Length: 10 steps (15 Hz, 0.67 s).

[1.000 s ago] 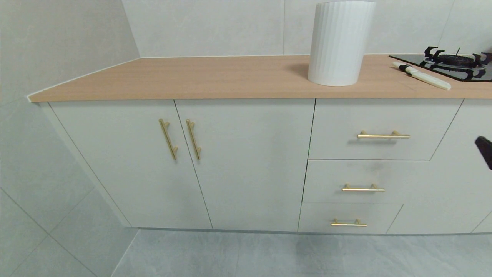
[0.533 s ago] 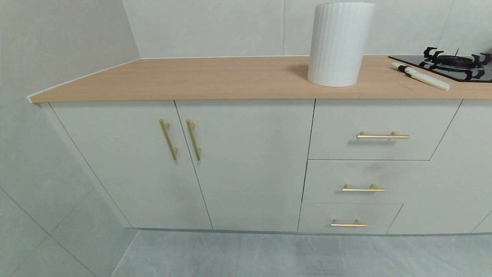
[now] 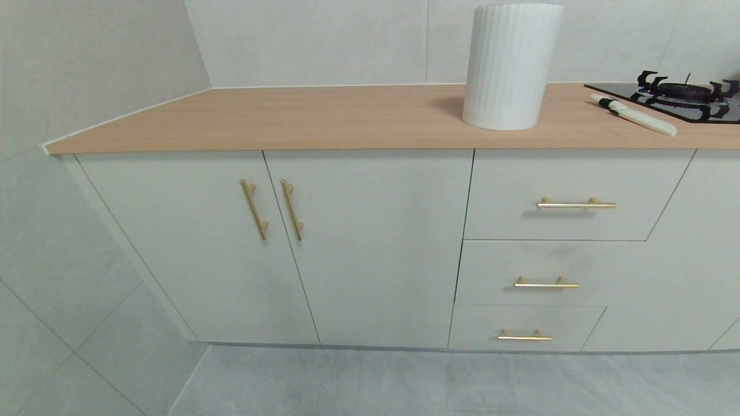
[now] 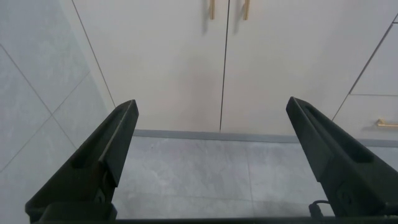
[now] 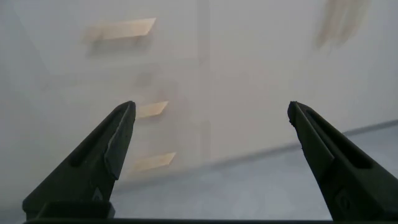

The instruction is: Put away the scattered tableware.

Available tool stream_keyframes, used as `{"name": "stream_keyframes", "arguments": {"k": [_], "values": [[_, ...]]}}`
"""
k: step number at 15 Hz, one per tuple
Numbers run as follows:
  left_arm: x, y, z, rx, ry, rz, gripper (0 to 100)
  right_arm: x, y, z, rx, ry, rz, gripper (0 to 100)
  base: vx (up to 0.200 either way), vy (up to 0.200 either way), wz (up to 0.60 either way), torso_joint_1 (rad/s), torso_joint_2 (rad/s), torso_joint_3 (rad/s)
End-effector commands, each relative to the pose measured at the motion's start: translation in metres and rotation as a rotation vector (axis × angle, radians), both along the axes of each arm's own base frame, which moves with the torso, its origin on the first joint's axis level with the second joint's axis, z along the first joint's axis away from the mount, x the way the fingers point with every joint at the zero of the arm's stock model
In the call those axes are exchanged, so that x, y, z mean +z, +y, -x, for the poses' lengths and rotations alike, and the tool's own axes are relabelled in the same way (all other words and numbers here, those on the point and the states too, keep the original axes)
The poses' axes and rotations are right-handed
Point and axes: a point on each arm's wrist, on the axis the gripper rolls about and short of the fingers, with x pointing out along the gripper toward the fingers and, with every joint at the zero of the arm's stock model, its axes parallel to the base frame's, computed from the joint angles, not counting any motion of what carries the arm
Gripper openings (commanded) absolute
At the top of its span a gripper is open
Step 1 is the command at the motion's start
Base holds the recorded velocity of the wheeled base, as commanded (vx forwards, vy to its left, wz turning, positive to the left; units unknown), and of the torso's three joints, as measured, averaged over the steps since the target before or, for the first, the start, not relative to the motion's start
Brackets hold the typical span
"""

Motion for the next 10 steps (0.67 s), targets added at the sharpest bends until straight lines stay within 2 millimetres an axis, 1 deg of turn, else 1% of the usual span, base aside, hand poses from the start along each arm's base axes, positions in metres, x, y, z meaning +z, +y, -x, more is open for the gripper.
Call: {"name": "stream_keyframes", "arguments": {"k": [1,4,5,6,10], "values": [[0.0,0.0,0.0,0.001,0.0,0.0,100,-0.0108,0.0008,-0.0021,0.041,0.025,-0.029,100,0.0,0.0,0.0,0.0,0.0,0.0],[0.0,0.0,0.0,0.001,0.0,0.0,100,-0.011,0.0032,-0.0025,0.148,0.031,-0.016,100,0.0,0.0,0.0,0.0,0.0,0.0],[0.0,0.0,0.0,0.001,0.0,0.0,100,-0.0144,0.0044,-0.0028,0.202,0.065,-0.002,100,0.0,0.0,0.0,0.0,0.0,0.0],[0.0,0.0,0.0,0.001,0.0,0.0,100,-0.0169,0.0046,-0.0025,0.211,0.099,0.007,100,0.0,0.0,0.0,0.0,0.0,0.0],[0.0,0.0,0.0,0.002,0.0,0.0,100,-0.0161,0.0051,-0.0028,0.23,0.089,0.035,100,0.0,0.0,0.0,0.0,0.0,0.0]]}}
